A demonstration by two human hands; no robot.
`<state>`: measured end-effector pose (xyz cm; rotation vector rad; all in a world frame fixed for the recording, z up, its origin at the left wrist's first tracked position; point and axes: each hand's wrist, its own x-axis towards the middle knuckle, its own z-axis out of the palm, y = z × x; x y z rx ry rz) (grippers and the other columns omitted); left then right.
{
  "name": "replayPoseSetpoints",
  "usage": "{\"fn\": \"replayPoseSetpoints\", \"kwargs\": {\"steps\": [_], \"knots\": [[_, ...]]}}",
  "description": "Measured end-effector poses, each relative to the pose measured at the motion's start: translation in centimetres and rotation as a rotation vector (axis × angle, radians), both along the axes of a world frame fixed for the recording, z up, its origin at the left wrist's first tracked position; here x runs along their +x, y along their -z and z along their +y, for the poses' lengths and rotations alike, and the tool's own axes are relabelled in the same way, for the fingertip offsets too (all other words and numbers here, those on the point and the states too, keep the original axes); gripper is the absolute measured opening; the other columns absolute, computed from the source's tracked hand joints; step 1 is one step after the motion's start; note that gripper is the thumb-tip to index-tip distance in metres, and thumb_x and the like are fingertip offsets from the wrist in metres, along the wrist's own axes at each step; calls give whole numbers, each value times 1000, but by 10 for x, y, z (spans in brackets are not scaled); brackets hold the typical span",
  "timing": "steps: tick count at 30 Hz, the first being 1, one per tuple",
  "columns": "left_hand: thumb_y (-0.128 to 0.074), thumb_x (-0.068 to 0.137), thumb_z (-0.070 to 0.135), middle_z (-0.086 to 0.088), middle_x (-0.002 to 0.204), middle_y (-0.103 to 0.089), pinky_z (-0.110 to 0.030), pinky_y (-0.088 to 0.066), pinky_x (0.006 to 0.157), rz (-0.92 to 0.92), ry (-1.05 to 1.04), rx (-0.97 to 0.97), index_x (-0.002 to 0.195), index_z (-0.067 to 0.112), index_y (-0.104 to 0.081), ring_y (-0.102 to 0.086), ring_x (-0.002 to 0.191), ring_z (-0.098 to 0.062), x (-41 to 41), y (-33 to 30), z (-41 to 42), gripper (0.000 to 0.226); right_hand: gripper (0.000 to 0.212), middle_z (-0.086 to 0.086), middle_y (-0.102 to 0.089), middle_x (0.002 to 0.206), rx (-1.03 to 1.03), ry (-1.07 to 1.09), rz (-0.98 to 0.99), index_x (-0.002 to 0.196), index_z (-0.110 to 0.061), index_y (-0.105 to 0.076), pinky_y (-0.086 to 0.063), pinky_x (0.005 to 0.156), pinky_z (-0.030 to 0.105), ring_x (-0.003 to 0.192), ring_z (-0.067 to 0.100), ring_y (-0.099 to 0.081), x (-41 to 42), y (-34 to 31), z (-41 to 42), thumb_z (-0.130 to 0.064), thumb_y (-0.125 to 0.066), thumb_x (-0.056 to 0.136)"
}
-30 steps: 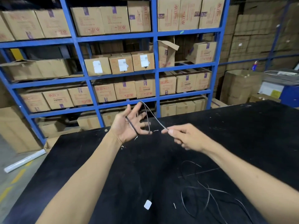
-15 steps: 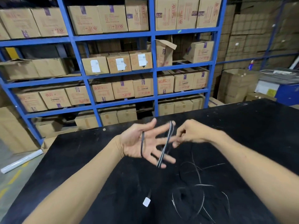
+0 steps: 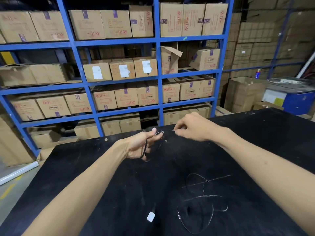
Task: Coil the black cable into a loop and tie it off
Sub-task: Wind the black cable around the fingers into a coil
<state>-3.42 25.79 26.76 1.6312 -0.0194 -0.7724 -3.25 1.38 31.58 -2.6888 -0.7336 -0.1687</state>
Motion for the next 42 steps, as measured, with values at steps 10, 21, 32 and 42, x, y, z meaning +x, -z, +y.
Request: {"fn": "replayPoseSetpoints", "kwargs": {"steps": [10, 21, 32, 42], "knots": [[-36, 99, 61, 0, 167, -22, -71, 4, 116, 52, -94, -185, 129, 32, -67, -3, 154, -35, 7, 1, 15, 52, 12, -19, -76, 75, 376, 124, -10, 93, -26, -86, -43, 62, 9, 77, -7, -68, -11, 11, -8, -27, -73, 92], [-31, 102, 56, -14, 162, -26, -81, -23, 105, -81, -153, -773, 152, 34, -40, -36, 134, -61, 10, -18, 7, 55, 40, -3, -64, 64, 878, -38, 458, 142, -59, -52, -41, 43, 20, 48, 8, -47, -49, 98, 34, -40, -48, 107], [-24, 103, 61, -9, 169, -9, -80, -18, 109, 24, 328, -848, 155, 43, -28, -15, 140, -68, -23, -35, 9, 56, 73, -6, -62, 50, 395, 172, 384, 68, -33, -83, -40, 55, 23, 49, 1, -53, -19, 118, 8, -99, -53, 60], [-23, 97, 70, 5, 158, -35, -69, -11, 118, 270, 597, -169, 154, 47, -27, -20, 141, -62, -30, 10, -16, 62, 12, -12, -76, 86, -254, -155, 209, 90, -33, -81, -57, 80, 31, 86, 5, -68, 23, -6, -3, -40, -85, 81]]}}
